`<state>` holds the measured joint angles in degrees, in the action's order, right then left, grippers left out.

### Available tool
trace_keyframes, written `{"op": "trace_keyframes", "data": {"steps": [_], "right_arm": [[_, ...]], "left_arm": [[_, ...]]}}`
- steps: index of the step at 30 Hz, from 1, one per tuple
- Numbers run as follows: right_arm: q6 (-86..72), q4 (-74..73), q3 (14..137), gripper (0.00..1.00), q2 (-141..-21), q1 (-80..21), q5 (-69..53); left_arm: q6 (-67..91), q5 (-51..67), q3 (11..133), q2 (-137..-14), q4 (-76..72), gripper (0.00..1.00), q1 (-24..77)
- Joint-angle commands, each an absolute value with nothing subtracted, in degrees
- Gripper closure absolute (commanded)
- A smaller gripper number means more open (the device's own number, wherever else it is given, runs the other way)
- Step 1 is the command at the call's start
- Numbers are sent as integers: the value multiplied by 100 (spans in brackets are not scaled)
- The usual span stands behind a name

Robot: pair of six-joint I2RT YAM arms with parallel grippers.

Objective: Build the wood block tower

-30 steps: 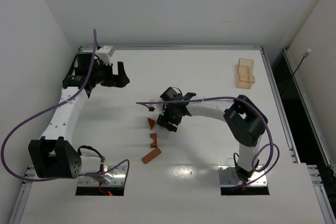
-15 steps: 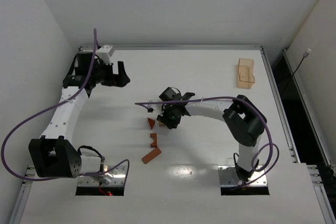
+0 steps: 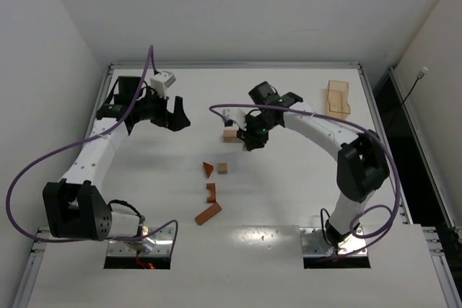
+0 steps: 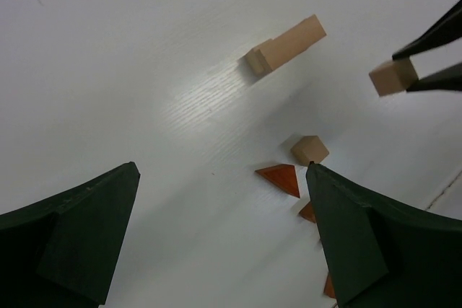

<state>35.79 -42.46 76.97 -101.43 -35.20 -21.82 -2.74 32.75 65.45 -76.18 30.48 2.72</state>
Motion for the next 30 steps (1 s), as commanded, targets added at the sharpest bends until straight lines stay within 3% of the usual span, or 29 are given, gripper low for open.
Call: {"op": "trace_keyframes", "data": {"steps": [1, 21, 30], "right_arm": [[4780, -5009, 8226, 100, -9914, -3200, -2838], [5186, -6187, 10739, 100, -11892, -3006, -2355], [5133, -6135, 10854, 100, -12120, -3006, -2232]], "left_arm": [[-633, 3656, 6697, -7699, 3164, 0, 316], [-527, 3656, 7348, -8323, 3217, 0, 316], [-475, 3709, 7348, -8429, 3111, 0, 316]]}}
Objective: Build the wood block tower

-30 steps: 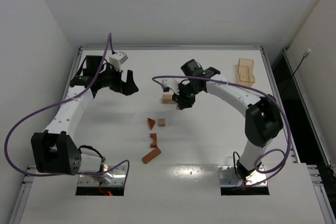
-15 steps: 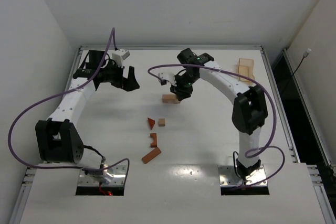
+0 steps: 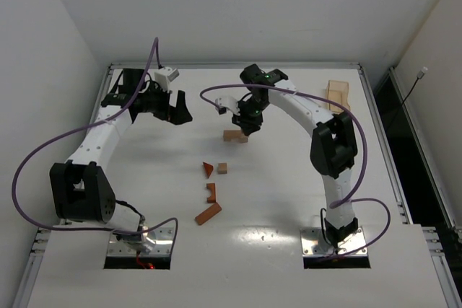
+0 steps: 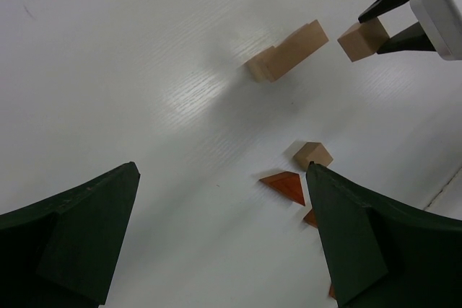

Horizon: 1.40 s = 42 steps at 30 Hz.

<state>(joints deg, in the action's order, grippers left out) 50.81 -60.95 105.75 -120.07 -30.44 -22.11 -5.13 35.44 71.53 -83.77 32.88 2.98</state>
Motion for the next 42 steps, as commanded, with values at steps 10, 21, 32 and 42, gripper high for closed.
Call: {"op": "trace_keyframes", "data": {"steps": [10, 21, 32, 42], "right_arm": [[5133, -6083, 10977, 100, -12366, -2953, -2180], [5080, -6135, 11373, 99, -12656, -2900, -2180], [5080, -6187, 11373, 98, -12814, -2900, -2180], [5080, -6187, 11540, 96, -12929, -2900, -2180]], "left_arm": [[-475, 3762, 7295, -8429, 3111, 0, 316], [-475, 3762, 7295, -8429, 3111, 0, 316], [-527, 3762, 7295, -8429, 3111, 0, 316], [-527, 3762, 7295, -8429, 3111, 0, 211]]}}
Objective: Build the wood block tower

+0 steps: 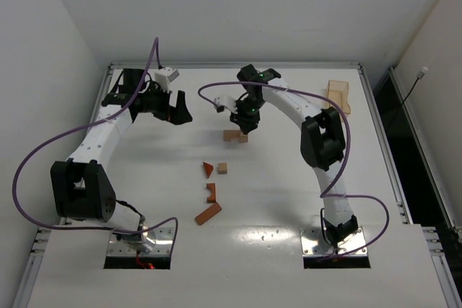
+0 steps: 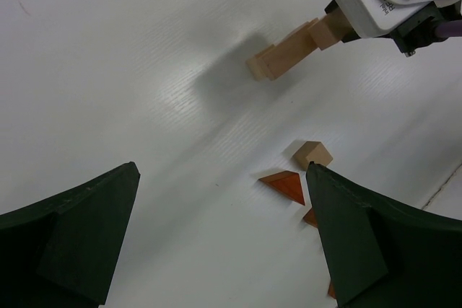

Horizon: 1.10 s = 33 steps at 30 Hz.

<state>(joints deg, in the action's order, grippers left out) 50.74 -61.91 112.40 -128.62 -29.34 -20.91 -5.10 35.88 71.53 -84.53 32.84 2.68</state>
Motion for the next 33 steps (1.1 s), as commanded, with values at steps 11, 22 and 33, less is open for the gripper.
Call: {"op": "trace_keyframes", "data": {"steps": [11, 22, 33], "right_arm": [[5027, -6187, 11540, 95, -13034, -2900, -2180], [4975, -6187, 11593, 82, -13087, -2900, -2127], [4869, -6082, 11593, 62, -13034, -2900, -2074]], "left_arm": [[-527, 3814, 7295, -8429, 3111, 0, 158], [-527, 3867, 7295, -8429, 3111, 0, 105], [-527, 3867, 7295, -8429, 3111, 0, 105]]}}
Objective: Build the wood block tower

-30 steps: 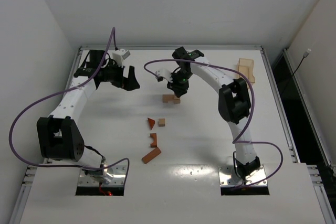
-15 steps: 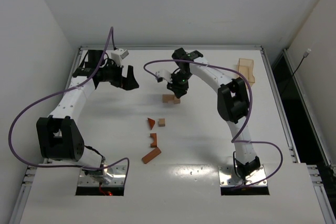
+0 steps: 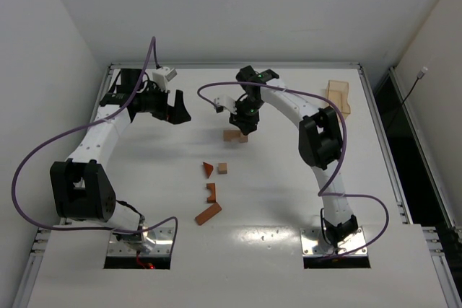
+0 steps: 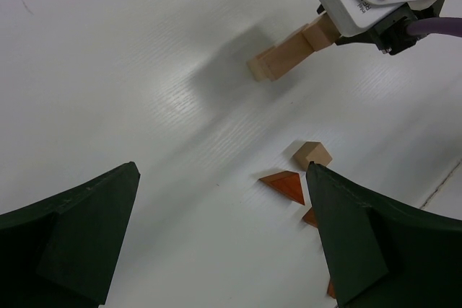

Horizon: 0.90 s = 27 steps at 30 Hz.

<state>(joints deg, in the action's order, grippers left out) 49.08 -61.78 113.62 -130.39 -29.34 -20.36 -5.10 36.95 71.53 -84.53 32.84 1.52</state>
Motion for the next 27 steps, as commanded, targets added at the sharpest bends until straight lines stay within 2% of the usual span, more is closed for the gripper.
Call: {"op": "trace_keyframes", "data": {"steps": [1, 3, 5, 6, 10, 13, 21, 27], "right_arm": [[4869, -6082, 11593, 61, -13034, -2900, -2074], [4869, -6082, 11593, 54, -12982, -2900, -2074], [4869, -6082, 11593, 52, -12981, -2900, -2126], [4869, -6082, 11593, 44, -12981, -2900, -2127], [4869, -6082, 11593, 35, -12868, -2900, -2250], [4817, -6082, 11593, 24, -12744, -2900, -2391], [4457, -5697, 11339, 9, -11744, -2734, -2645], [4079, -5230, 11013, 3, -10697, -2251, -2935]], "left_arm": [[-527, 3867, 7295, -8429, 3111, 0, 105], [-527, 3867, 7295, -8429, 3111, 0, 105], [-527, 3867, 7295, -8429, 3111, 0, 105], [-527, 3867, 7295, -8429, 3111, 0, 105], [-527, 3867, 7295, -8429, 3111, 0, 105], [-527, 3867, 7295, -8429, 3111, 0, 105], [-712, 3806, 7155, -8105, 3068, 0, 105], [-826, 3867, 6899, -7778, 2961, 0, 105]]}}
